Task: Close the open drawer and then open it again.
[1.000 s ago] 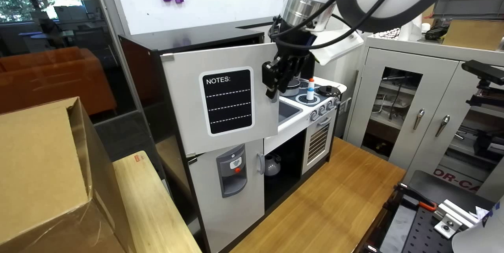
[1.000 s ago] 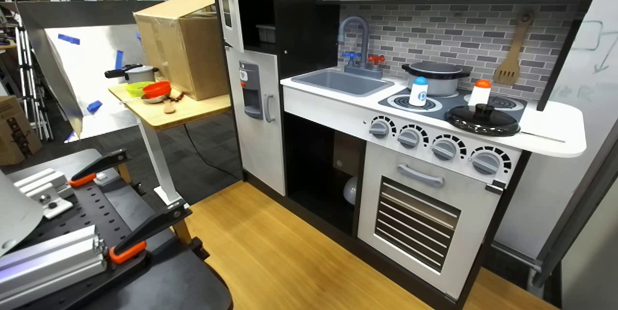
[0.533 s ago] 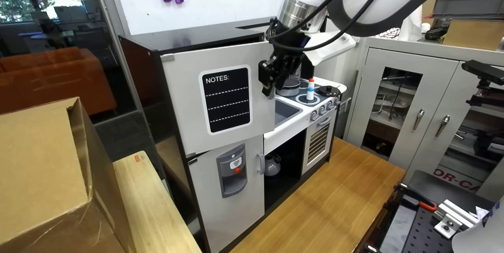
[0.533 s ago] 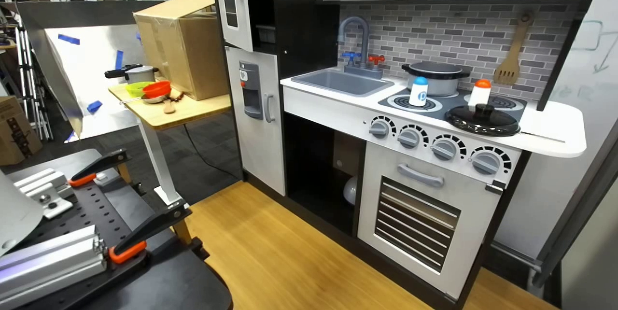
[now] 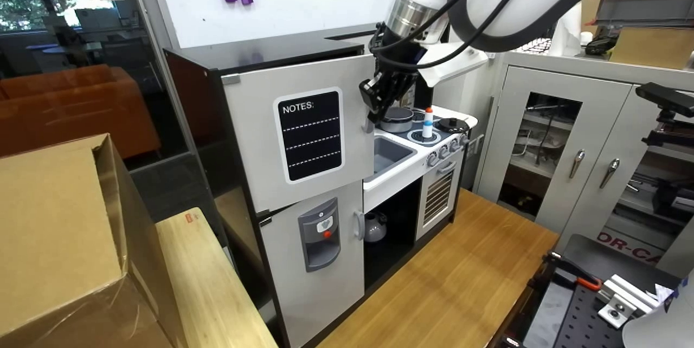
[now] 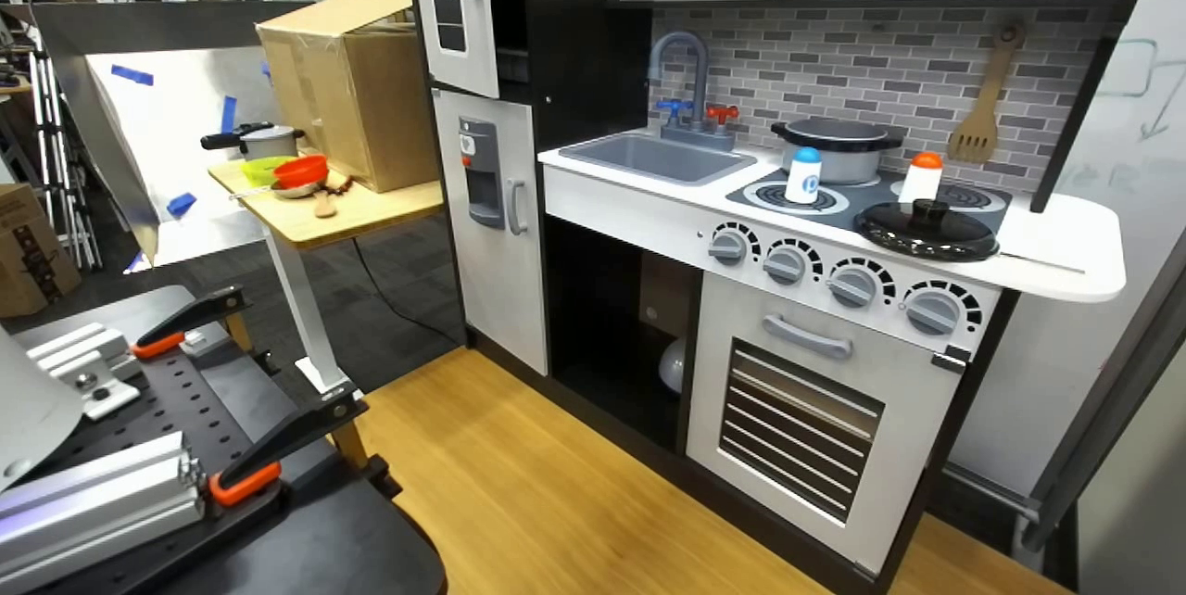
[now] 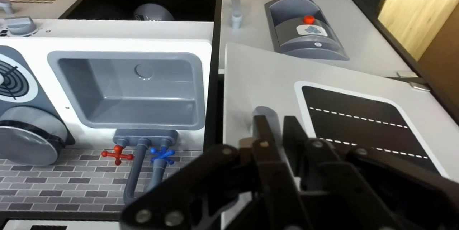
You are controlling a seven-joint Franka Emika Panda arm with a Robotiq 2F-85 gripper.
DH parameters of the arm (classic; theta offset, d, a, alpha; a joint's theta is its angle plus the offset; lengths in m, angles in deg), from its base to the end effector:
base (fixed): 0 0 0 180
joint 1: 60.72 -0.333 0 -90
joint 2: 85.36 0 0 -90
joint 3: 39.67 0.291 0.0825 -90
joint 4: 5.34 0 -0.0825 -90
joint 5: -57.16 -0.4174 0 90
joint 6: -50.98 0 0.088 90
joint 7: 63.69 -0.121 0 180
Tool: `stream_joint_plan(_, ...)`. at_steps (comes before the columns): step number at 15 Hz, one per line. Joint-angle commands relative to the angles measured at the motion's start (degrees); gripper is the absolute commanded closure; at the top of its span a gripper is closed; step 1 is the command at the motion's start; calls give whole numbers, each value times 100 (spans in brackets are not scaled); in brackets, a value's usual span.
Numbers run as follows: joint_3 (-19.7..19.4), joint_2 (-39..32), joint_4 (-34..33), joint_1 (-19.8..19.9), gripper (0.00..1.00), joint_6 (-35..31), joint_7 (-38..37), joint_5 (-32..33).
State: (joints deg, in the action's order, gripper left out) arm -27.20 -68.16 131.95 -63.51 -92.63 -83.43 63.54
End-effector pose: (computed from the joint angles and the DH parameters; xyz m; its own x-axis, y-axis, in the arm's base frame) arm 0.5063 0.1385 0.4180 0.9105 0.0060 0.4134 -0.0028 -0.9998 0.0206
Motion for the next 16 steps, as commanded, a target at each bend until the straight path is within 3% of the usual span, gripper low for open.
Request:
stream_joint_plan(1, 54, -137, -162, 124, 100, -248, -272, 270)
stream_joint_plan(16, 42, -209, -380, 366, 100, -520, -426, 632)
